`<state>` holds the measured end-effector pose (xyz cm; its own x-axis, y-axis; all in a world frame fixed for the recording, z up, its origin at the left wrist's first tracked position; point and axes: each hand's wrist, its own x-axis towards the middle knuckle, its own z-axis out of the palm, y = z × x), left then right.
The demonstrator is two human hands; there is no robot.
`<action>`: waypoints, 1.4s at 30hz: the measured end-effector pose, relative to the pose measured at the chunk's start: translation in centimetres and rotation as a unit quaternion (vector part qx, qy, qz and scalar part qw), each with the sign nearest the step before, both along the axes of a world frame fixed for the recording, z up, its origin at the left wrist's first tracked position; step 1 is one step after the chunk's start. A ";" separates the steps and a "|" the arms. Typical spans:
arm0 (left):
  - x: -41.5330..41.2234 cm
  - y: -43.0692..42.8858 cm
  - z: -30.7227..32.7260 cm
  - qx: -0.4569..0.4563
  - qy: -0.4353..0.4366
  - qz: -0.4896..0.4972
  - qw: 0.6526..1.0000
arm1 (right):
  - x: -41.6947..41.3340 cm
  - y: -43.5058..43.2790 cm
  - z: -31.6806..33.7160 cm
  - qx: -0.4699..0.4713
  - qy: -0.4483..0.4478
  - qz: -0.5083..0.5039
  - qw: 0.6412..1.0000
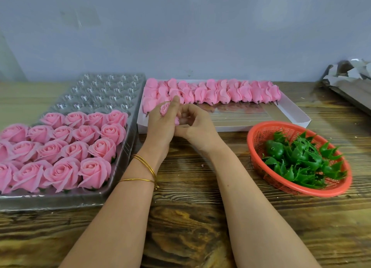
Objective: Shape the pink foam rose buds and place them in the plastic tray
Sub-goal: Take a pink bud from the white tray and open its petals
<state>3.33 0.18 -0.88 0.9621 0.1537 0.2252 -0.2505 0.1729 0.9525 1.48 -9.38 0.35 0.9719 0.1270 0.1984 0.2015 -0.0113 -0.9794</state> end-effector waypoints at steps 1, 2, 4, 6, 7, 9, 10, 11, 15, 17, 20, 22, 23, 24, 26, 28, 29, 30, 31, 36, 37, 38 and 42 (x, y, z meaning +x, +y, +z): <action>-0.1 0.0 0.1 0.000 0.001 -0.003 1.000 | 0.0 0.1 -0.1 0.001 -0.003 -0.006 1.000; -0.1 0.0 0.0 0.000 0.000 -0.005 1.000 | 0.0 0.2 -0.1 0.000 -0.006 -0.009 1.000; -0.2 -0.1 0.1 0.004 -0.002 -0.011 1.000 | 0.1 0.1 -0.2 -0.006 -0.012 -0.012 1.000; -0.4 0.0 0.2 0.005 -0.004 -0.016 1.000 | 0.1 0.1 -0.3 -0.011 -0.010 -0.007 1.000; -0.4 0.0 0.2 0.006 -0.003 -0.016 1.000 | 0.1 0.0 -0.3 -0.009 -0.008 -0.001 1.000; -0.5 0.1 0.2 0.011 -0.005 -0.017 1.000 | 0.0 0.0 -0.3 -0.002 -0.008 0.016 1.000; -0.5 0.2 0.2 0.016 -0.007 -0.016 1.000 | 0.0 -0.1 -0.2 -0.003 -0.009 0.024 1.000; -0.5 0.2 0.3 0.019 -0.007 -0.016 1.000 | -0.1 -0.1 -0.2 -0.006 -0.010 0.030 0.999; -0.5 0.2 0.3 0.016 -0.002 0.002 1.000 | -0.1 0.0 0.0 -0.009 -0.004 0.030 0.999; -0.6 0.1 0.4 0.013 -0.005 0.011 1.000 | -0.2 0.3 0.3 -0.006 0.000 0.004 1.000; -0.7 0.1 0.4 0.045 -0.022 0.024 0.998 | -0.2 0.3 0.6 0.008 0.003 -0.053 0.999; -0.8 0.1 0.5 0.096 -0.041 0.048 0.993 | -0.1 0.0 0.8 0.029 -0.005 -0.071 0.997; -0.9 0.0 0.5 0.125 -0.046 0.058 0.989 | -0.2 0.0 0.9 0.039 -0.011 -0.078 0.996; -0.9 0.0 0.4 0.146 -0.050 0.063 0.986 | -0.2 0.0 1.0 0.042 -0.018 -0.084 0.995; -0.9 -0.2 0.3 0.161 -0.049 0.059 0.984 | -0.4 0.3 1.0 0.025 -0.033 -0.092 0.995; -1.1 -0.5 0.4 0.140 -0.045 0.042 0.988 | -0.6 0.5 1.1 0.003 -0.035 -0.096 0.995; -1.2 -0.6 0.4 0.133 -0.046 0.037 0.989 | -0.6 0.5 1.1 0.000 -0.037 -0.096 0.995; -1.2 -0.7 0.4 0.133 -0.051 0.035 0.989 | -0.7 0.4 1.2 -0.003 -0.037 -0.097 0.995; -1.2 -0.7 0.4 0.136 -0.056 0.031 0.989 | -0.7 0.3 1.2 -0.007 -0.036 -0.100 0.994; -1.3 -0.8 0.3 0.130 -0.060 0.021 0.989 | -0.6 0.4 1.3 -0.030 -0.035 -0.107 0.993; -1.3 -0.8 0.3 0.128 -0.059 0.024 0.990 | -0.5 0.4 1.2 -0.032 -0.036 -0.107 0.993; -1.3 -0.8 0.2 0.126 -0.061 0.027 0.990 | -0.5 0.4 1.2 -0.034 -0.037 -0.107 0.993; -1.0 -0.8 -0.1 0.121 -0.066 0.032 0.990 | -0.4 0.3 0.9 -0.037 -0.033 -0.110 0.993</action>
